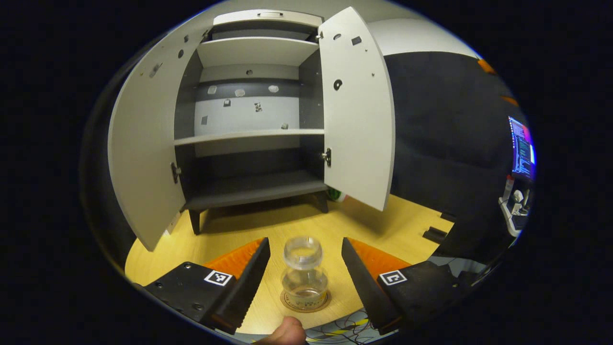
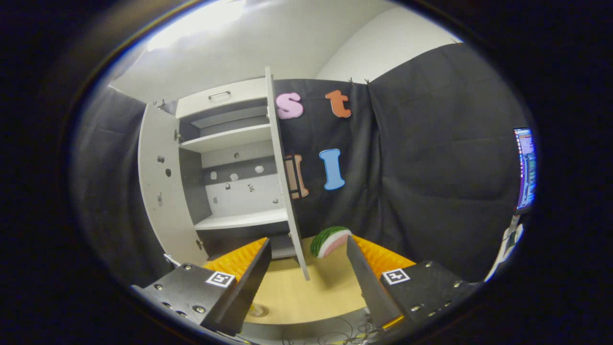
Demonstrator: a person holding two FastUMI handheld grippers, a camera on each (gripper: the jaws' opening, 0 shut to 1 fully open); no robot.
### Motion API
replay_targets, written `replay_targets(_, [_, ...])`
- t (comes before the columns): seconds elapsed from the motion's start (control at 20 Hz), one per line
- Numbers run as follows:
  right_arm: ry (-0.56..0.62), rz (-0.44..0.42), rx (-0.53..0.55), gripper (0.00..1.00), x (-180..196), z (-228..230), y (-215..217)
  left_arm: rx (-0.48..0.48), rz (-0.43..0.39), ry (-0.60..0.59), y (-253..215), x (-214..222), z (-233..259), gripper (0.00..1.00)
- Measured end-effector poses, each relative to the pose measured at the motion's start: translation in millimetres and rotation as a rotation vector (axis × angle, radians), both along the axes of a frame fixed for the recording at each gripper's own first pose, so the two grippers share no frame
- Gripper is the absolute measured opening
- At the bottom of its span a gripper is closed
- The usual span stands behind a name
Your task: Grasp the bottle in the cabinet with the left hand and place it on the coaster, then close the right door with the right hand and the left door with the left hand.
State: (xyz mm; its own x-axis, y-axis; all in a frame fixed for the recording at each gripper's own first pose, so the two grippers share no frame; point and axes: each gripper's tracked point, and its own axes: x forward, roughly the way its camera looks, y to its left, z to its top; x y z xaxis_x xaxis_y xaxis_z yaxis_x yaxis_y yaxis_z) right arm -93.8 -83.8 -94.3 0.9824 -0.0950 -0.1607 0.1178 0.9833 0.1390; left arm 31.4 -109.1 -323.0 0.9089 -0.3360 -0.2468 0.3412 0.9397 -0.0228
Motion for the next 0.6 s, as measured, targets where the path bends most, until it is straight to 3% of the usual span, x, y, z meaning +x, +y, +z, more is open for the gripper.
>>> replay_targets(0.25, [-0.021,-0.027,0.008,0.96,20,8,-21,-0.055,-0.067,-0.071,-8,-6,96,0.95])
replay_targets(0.6, [-0.057,-0.052,-0.05,0.96,79,21,-71,-0.047,-0.052,-0.155,26,8,199,0.95])
